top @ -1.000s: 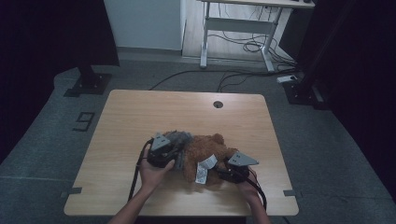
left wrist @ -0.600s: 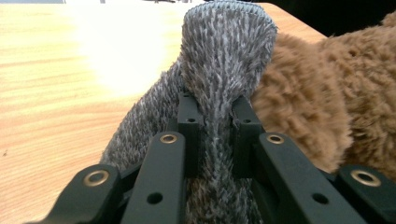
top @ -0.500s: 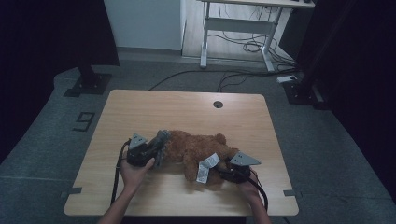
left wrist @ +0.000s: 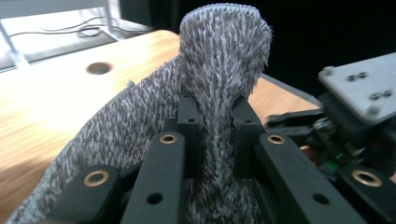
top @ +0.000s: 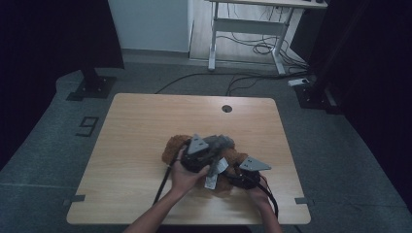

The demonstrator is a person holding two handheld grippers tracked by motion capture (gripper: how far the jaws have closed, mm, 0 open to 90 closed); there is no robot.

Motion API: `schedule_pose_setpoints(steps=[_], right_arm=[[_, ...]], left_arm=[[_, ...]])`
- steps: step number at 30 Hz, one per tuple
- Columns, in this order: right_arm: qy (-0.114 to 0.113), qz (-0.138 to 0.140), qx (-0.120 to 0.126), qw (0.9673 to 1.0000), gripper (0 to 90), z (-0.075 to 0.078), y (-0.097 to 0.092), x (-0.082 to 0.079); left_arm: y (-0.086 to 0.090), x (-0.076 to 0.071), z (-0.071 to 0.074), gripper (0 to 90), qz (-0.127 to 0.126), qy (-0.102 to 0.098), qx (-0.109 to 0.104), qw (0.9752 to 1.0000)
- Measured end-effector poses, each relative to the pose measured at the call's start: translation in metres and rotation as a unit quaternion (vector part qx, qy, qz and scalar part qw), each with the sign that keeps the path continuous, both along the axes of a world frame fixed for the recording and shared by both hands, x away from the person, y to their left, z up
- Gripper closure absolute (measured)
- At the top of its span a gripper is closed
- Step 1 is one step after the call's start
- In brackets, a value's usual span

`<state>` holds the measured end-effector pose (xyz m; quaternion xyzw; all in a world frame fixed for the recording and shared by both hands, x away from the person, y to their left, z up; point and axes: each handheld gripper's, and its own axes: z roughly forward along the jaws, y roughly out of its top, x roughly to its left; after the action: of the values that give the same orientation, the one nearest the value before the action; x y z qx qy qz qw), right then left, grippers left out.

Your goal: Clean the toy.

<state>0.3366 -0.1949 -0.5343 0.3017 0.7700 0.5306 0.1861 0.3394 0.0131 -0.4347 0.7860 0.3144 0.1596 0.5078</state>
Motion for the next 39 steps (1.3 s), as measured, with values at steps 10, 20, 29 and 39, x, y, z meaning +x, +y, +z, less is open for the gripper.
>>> schedule_pose_setpoints(steps=[10, 20, 29, 39], right_arm=[[0.003, -0.004, -0.002, 1.0000, 48.4, -0.002, 0.001, -0.003], [-0.007, 0.002, -0.011, 0.9999, 48.4, -0.002, 0.000, -0.004], [-0.013, 0.010, -0.009, 0.9998, 48.4, -0.003, -0.001, -0.005], [-0.009, 0.015, -0.003, 0.9998, 48.4, -0.004, -0.003, -0.001]], left_arm=[[-0.009, 0.002, -0.016, 78.1, 0.015, -0.013, 0.013, 0.9997], [0.050, 0.015, -0.020, 78.1, 0.070, 0.004, 0.016, 0.9974], [0.100, 0.019, -0.022, 78.1, 0.101, 0.015, -0.002, 0.9947], [0.141, 0.023, -0.029, 77.3, 0.144, 0.048, 0.012, 0.9884]])
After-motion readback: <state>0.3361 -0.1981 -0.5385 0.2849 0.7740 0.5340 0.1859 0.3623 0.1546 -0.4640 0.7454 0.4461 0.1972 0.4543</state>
